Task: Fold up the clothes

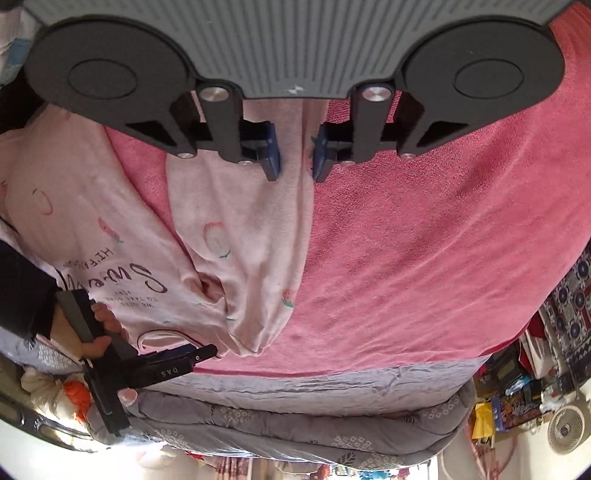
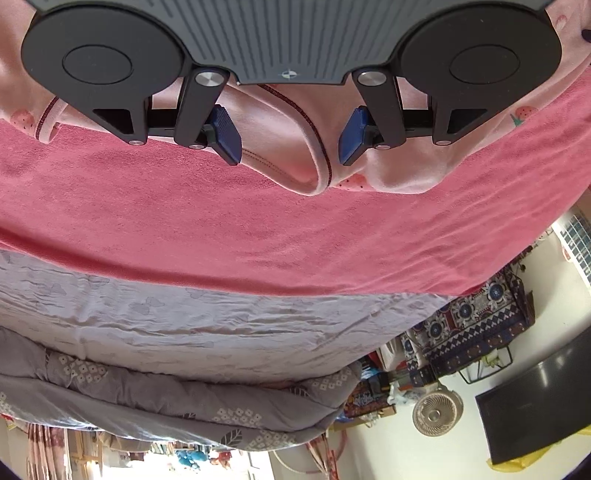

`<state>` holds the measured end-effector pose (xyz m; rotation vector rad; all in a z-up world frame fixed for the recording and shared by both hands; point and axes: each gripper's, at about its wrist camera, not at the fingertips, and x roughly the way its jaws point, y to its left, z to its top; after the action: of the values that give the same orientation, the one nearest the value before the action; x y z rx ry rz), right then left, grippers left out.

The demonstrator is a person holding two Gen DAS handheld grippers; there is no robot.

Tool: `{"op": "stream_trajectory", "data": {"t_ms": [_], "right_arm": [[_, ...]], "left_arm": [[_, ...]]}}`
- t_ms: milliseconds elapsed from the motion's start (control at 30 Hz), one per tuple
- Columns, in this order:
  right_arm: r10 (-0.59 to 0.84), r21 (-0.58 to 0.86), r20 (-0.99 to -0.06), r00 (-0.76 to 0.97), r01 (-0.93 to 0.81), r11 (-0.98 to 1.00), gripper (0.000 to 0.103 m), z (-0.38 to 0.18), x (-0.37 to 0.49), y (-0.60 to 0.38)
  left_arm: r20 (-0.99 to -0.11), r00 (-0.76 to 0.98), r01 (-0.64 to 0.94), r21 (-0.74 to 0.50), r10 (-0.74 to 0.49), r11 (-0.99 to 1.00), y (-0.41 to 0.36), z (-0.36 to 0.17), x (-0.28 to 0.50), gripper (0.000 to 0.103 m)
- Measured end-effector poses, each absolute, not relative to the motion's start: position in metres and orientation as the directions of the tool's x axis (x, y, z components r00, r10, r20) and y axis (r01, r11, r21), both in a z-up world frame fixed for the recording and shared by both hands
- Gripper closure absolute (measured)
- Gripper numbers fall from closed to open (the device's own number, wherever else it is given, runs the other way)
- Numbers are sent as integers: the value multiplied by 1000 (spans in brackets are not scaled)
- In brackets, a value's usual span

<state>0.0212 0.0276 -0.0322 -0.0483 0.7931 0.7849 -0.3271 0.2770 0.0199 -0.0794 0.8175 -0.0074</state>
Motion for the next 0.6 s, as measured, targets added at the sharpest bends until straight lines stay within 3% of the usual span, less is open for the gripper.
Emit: {"op": "stream_trajectory", "data": {"t_ms": [33,233,333,467,600], "right_arm": [[634,267,-645,426,-653,709,43,-32,22,28],[655,308,-634,410,-643,701,43,-33,27,34],[645,276,-637,422,-657,702,43,-35,24,40],[606,192,-617,503,-650,735,42,-29,15,40],[628,258,-640,443,-645,719,45,-30,25,36]], "left_arm": [[-718,695,-52,-105,-39,993,281,20,-327,101],[-721,693,-156,-175,-19,972,287,11,-319,103],[-707,701,-286,-150,100,946,268,6,-318,103],[-616,753,-305,-12,233,952,243,17,-330,103],[-630,744,-365,-103,223,925,270,19,-327,103]]}}
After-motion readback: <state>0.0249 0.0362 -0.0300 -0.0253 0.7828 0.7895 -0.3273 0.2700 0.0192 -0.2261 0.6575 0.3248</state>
